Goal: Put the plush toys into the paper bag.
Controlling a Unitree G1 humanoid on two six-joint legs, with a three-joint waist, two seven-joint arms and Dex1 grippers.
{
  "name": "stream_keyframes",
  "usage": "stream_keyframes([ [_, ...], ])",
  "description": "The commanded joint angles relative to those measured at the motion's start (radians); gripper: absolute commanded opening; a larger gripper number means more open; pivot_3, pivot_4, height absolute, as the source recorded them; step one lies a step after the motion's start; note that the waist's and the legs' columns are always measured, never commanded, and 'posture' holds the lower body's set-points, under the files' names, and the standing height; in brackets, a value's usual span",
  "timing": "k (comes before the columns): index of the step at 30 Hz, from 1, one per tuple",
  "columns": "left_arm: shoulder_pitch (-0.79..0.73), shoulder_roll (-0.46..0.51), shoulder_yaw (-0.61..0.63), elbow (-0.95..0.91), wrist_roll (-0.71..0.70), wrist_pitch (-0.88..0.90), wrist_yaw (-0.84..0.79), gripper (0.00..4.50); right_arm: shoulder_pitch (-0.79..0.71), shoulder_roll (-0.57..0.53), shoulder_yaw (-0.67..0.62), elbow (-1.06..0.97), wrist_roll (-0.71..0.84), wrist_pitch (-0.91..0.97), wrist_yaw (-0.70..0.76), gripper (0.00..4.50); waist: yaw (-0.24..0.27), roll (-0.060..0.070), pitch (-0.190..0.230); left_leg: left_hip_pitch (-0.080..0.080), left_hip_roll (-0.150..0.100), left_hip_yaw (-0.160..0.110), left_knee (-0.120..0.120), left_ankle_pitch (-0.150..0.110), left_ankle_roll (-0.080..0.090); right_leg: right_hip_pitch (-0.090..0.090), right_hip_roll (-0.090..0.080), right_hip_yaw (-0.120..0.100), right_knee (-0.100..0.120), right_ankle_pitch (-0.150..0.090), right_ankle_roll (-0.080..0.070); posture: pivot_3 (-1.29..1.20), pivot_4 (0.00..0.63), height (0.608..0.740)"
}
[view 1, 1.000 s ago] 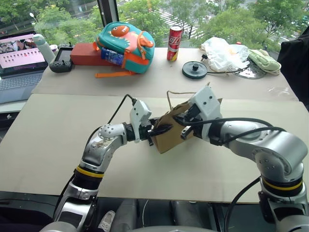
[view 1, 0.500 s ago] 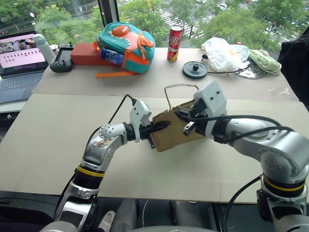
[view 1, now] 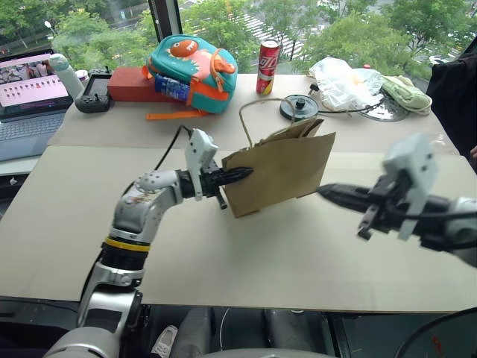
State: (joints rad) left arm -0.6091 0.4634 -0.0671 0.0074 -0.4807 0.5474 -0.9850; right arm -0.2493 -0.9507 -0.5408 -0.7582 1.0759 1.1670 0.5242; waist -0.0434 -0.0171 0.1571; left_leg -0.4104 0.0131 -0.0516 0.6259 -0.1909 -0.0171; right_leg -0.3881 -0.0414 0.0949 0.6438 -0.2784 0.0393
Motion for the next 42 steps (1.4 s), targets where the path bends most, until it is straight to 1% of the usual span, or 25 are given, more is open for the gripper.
stream_keyframes([
  [1, -0.01, 0.079, 0.057, -0.049, -0.057, -0.006, -0.108, 0.09, 0.031, -0.017, -0.073, 0.015, 0.01, -0.088, 0.088, 0.0, -0.001, 0.0, 0.0, 0.0, 0.0, 0.0, 0.0, 0.0, 0.0, 0.0, 0.0, 0.0, 0.0, 0.0, 0.0, 0.0, 0.15, 0.739],
  [3, 0.033, 0.164, 0.06, -0.066, -0.055, -0.037, -0.203, 0.09, 0.086, -0.044, -0.089, 0.024, -0.024, -0.135, 0.179, 0.0, 0.001, 0.0, 0.0, 0.0, 0.0, 0.0, 0.0, 0.0, 0.0, 0.0, 0.0, 0.0, -0.001, 0.0, 0.0, 0.0, 0.15, 0.739],
  [5, 0.077, 0.232, 0.084, -0.1, -0.082, -0.047, -0.279, 0.09, 0.109, -0.054, -0.126, 0.055, 0.003, -0.169, 0.261, 0.0, -0.002, 0.0, 0.0, 0.0, 0.001, 0.001, -0.001, 0.0, 0.0, 0.0, 0.0, 0.001, -0.002, 0.0, 0.0, 0.0, 0.15, 0.739],
  [8, 0.128, 0.283, 0.104, -0.143, -0.118, -0.042, -0.339, 0.09, 0.112, -0.07, -0.151, 0.076, 0.084, -0.202, 0.381, 0.0, 0.003, 0.0, 0.0, 0.0, 0.001, 0.002, -0.001, 0.0, 0.0, 0.0, -0.001, 0.001, -0.002, 0.001, -0.002, 0.0, 0.15, 0.739],
  [10, 0.167, 0.307, 0.105, -0.154, -0.115, -0.064, -0.378, 0.09, 0.107, -0.075, -0.148, 0.074, 0.124, -0.22, 0.427, 0.0, 0.007, 0.0, 0.0, 0.0, 0.001, 0.001, 0.0, 0.0, 0.0, 0.001, -0.001, 0.0, -0.002, 0.0, -0.001, 0.0, 0.15, 0.739],
  [12, 0.207, 0.32, 0.1, -0.152, -0.098, -0.103, -0.408, 0.09, 0.106, -0.08, -0.128, 0.061, 0.123, -0.245, 0.446, 0.0, 0.007, 0.0, 0.0, 0.0, 0.001, 0.001, 0.0, 0.0, 0.0, 0.002, -0.001, 0.0, -0.002, -0.001, 0.001, 0.0, 0.15, 0.739],
  [19, 0.251, 0.316, 0.093, -0.171, -0.091, -0.169, -0.429, 0.09, 0.099, -0.09, -0.066, 0.046, 0.109, -0.296, 0.441, 0.0, 0.007, 0.0, 0.0, 0.001, 0.001, 0.002, 0.0, 0.0, 0.0, 0.001, -0.001, 0.0, -0.002, -0.001, 0.001, 0.0, 0.15, 0.739],
  [23, 0.256, 0.299, 0.073, -0.134, -0.044, -0.26, -0.442, 0.09, 0.083, -0.107, -0.028, 0.062, 0.081, -0.32, 0.441, 0.0, 0.007, 0.0, 0.0, 0.001, 0.001, 0.002, 0.0, 0.0, 0.0, 0.001, -0.001, 0.0, -0.002, -0.001, 0.001, 0.0, 0.15, 0.739],
  [26, 0.265, 0.282, 0.053, -0.114, -0.019, -0.295, -0.433, 0.09, 0.068, -0.118, 0.008, 0.075, 0.051, -0.336, 0.437, 0.0, 0.007, 0.0, 0.0, 0.001, 0.001, 0.002, 0.0, 0.0, 0.0, 0.001, -0.001, 0.001, -0.002, -0.001, 0.001, 0.0, 0.15, 0.739],
  [32, 0.276, 0.231, 0.038, -0.092, 0.008, -0.308, -0.367, 0.09, 0.055, -0.121, 0.041, 0.086, 0.028, -0.349, 0.436, 0.0, 0.007, 0.0, 0.0, 0.001, 0.001, 0.002, 0.0, 0.0, 0.0, 0.001, -0.001, 0.001, -0.002, 0.0, 0.001, 0.0, 0.15, 0.739],
  [36, 0.289, 0.208, 0.015, -0.096, 0.028, -0.345, -0.369, 0.09, 0.06, -0.123, 0.054, 0.085, 0.017, -0.354, 0.44, 0.0, 0.007, 0.0, 0.0, 0.001, 0.001, 0.002, 0.0, 0.0, 0.0, 0.001, -0.001, 0.001, -0.002, 0.0, 0.0, 0.0, 0.15, 0.739],
  [42, 0.273, 0.187, -0.009, -0.082, 0.037, -0.353, -0.357, 0.09, 0.055, -0.123, 0.063, 0.086, 0.008, -0.356, 0.443, 0.0, 0.008, 0.0, 0.0, 0.001, 0.001, 0.002, 0.0, 0.0, 0.0, 0.002, -0.001, 0.001, -0.001, 0.001, -0.001, 0.0, 0.15, 0.739],
])
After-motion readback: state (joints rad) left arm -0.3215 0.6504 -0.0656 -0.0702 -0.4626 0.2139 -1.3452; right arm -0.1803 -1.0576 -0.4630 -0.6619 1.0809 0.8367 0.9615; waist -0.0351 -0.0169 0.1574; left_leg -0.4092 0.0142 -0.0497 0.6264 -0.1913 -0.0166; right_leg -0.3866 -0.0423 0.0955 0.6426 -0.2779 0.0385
